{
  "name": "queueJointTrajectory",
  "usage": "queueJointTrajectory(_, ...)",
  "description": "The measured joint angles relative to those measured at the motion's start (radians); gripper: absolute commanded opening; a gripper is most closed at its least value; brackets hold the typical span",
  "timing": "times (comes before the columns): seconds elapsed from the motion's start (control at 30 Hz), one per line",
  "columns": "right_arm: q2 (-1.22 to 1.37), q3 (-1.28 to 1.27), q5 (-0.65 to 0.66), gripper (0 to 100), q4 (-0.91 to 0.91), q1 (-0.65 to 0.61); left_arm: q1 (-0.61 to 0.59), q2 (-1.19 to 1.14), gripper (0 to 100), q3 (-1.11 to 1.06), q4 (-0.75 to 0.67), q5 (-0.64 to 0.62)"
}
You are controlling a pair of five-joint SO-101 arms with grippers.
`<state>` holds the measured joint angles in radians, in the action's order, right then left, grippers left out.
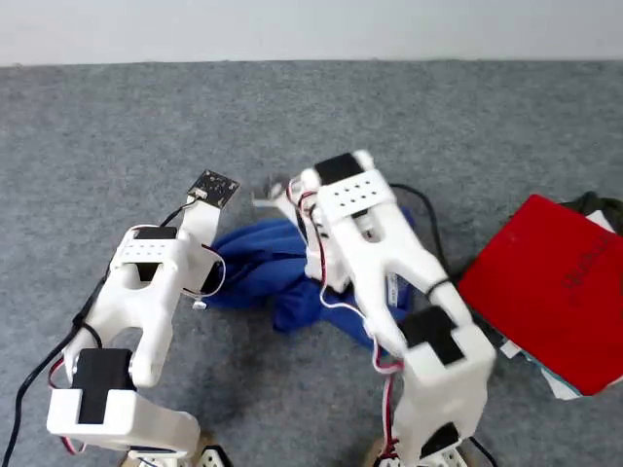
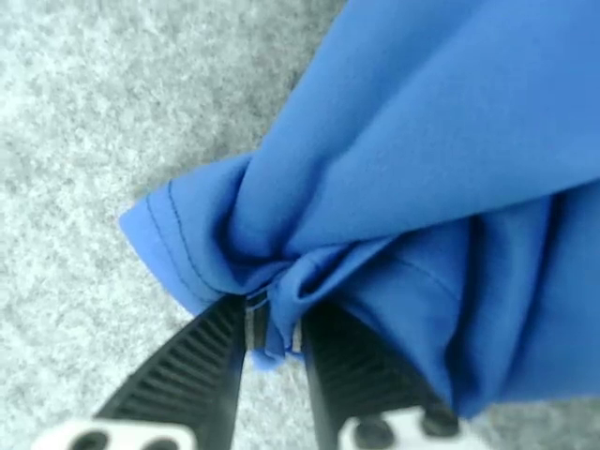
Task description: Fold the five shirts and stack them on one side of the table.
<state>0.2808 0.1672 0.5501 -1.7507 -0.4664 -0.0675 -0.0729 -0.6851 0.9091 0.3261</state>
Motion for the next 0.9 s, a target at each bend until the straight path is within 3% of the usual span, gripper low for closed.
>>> queueJointTrajectory(0.4,-0.603,0.068,-0.008,0.9,0.057,0.137,0.0,0.0,2,0.0,0.0,0.0)
queueJointTrajectory(0.63,-1.045,0.08,-0.008,0.9,0.146,0.15,0.0,0.0,2,0.0,0.0,0.0)
queueJointTrajectory(0.9,-1.086,0.048,-0.06,0.9,0.117,0.276,0.0,0.0,2,0.005,0.0,-0.003)
